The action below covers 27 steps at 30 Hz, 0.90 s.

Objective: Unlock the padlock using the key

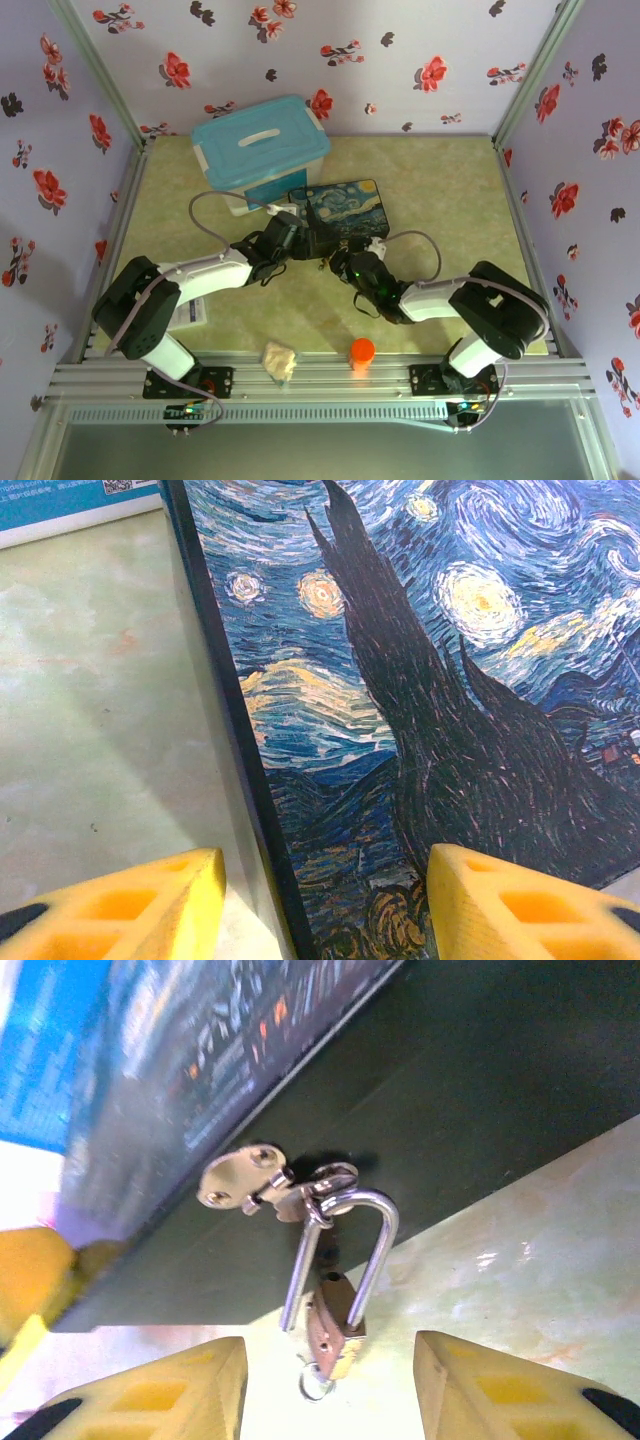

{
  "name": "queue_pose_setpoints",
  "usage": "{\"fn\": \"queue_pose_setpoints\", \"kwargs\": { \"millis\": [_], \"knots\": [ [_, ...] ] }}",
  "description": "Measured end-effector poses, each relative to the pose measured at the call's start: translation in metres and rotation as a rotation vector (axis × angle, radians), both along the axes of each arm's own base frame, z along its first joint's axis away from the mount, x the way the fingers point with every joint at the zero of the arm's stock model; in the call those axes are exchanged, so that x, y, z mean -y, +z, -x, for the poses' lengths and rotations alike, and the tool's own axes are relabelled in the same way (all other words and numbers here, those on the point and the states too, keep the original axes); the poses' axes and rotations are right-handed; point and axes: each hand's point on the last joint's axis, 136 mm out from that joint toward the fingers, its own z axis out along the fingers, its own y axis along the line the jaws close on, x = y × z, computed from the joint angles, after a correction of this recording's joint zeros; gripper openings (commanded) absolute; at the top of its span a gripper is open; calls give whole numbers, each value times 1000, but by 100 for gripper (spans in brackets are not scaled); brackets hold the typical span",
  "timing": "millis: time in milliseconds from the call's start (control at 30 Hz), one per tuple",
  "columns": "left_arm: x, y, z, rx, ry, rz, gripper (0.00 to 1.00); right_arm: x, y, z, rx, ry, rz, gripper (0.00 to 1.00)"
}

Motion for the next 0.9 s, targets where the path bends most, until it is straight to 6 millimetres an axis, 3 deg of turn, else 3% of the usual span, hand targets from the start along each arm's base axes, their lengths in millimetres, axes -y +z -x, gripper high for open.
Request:
{"fn": "queue_pose_setpoints", "kwargs": {
  "millis": [200, 467, 900],
  "knots": [
    [0, 0, 0, -3, 0, -3, 55, -5, -23, 6, -52, 40, 98, 45],
    [-1, 0, 0, -5, 2, -5, 56, -16, -25, -2, -25, 42, 88, 36],
    [-2, 0, -1, -6, 6, -7, 56, -28, -27, -12, 20, -43, -42, 4]
  ]
}}
